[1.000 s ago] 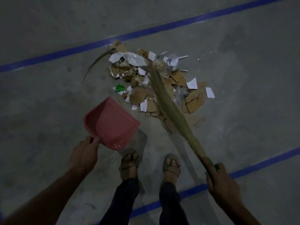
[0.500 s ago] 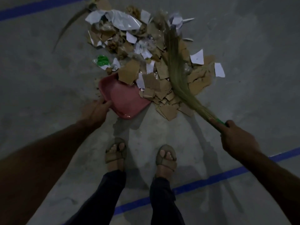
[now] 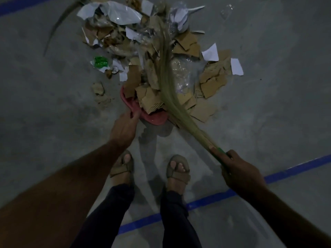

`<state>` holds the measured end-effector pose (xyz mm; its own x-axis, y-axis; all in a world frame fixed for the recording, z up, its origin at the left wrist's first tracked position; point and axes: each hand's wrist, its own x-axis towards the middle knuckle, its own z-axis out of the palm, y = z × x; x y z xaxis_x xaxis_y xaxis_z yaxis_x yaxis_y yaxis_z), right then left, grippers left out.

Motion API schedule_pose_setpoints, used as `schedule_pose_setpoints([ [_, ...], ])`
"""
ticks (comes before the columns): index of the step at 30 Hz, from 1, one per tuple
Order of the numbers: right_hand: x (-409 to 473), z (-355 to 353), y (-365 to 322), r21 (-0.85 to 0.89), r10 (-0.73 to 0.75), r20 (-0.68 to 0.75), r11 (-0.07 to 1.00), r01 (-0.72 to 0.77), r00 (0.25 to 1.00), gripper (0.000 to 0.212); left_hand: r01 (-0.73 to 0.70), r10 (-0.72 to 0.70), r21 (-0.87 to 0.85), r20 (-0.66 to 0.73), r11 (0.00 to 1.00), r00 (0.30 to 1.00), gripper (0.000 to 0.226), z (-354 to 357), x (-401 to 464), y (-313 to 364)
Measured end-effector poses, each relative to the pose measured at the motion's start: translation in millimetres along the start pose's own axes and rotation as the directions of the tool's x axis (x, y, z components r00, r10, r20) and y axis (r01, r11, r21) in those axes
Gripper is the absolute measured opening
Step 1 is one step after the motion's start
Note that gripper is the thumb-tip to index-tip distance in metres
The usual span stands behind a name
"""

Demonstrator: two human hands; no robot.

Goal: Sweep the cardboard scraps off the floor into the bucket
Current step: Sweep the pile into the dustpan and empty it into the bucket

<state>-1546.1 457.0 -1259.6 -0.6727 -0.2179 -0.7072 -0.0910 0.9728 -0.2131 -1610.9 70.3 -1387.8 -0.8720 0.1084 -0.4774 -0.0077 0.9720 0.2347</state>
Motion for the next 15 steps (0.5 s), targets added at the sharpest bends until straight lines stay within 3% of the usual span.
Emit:
schedule_pose_setpoints([
  [6, -49.5, 10.2, -33.9, 0.138, 0.042, 0.059, 0.989, -0.049, 0.997, 0.069, 0.065, -0.065, -0.001, -0.045, 0.998, 0.997, 0.050, -3.8, -35.7, 19.1],
  [10, -79.0, 11.0, -49.0, 0.097, 0.093, 0.069, 0.990, -0.100, 0.993, 0.071, 0.100, -0.102, -0.050, -0.038, 0.994, 0.994, 0.049, -18.3, -49.7, 25.0],
  [13, -100.2, 8.4, -49.0, 0.047, 0.083, 0.054, 0.995, -0.086, 0.995, 0.078, 0.240, -0.257, -0.214, -0.055, 0.947, 0.965, 0.035, -45.5, -58.6, 36.4],
  [15, -116.3, 0.8, -53.1, 0.019, 0.070, 0.064, 0.997, -0.071, 0.995, 0.081, 0.208, -0.229, -0.192, -0.096, 0.959, 0.969, 0.039, -66.0, -69.7, 47.4],
])
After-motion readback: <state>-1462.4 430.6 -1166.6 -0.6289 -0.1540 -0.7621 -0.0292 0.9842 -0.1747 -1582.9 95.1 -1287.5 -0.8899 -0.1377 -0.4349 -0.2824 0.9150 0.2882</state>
